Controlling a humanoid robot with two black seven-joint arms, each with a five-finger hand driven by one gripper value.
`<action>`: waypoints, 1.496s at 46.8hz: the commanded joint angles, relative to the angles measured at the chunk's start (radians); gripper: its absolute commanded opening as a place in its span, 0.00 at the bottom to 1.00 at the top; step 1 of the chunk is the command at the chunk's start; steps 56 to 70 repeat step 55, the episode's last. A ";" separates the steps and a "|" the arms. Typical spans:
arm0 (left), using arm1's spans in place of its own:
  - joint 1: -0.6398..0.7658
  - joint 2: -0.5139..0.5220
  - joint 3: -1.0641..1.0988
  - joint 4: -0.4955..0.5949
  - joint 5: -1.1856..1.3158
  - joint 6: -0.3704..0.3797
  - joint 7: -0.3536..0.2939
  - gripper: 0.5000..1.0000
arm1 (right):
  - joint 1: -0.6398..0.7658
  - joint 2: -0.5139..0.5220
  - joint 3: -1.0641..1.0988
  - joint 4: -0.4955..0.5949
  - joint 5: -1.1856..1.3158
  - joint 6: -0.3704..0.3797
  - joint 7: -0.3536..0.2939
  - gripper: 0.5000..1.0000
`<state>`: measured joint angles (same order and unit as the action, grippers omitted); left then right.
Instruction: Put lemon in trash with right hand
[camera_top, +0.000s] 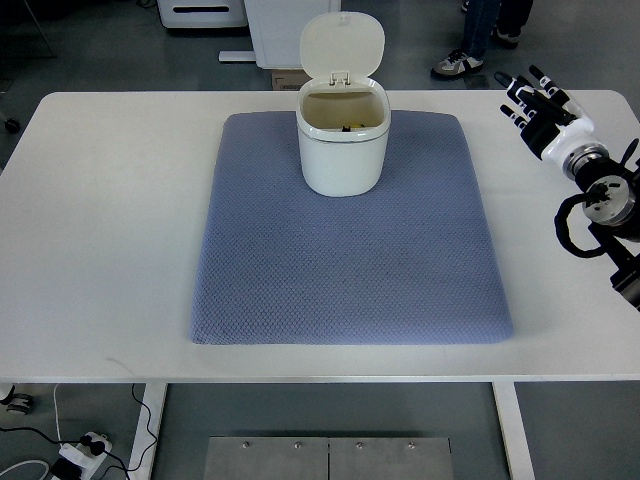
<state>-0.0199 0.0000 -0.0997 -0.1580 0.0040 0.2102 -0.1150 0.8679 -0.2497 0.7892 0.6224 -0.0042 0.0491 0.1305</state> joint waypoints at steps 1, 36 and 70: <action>0.000 0.000 0.000 0.000 0.001 0.000 0.000 1.00 | -0.021 0.017 0.045 0.002 0.000 0.001 0.007 1.00; 0.000 0.000 0.000 0.000 0.001 0.000 0.000 1.00 | -0.242 0.089 0.357 0.022 -0.002 0.207 0.044 1.00; 0.000 0.000 0.000 0.000 -0.001 0.000 0.000 1.00 | -0.333 0.138 0.432 0.094 -0.006 0.219 0.057 1.00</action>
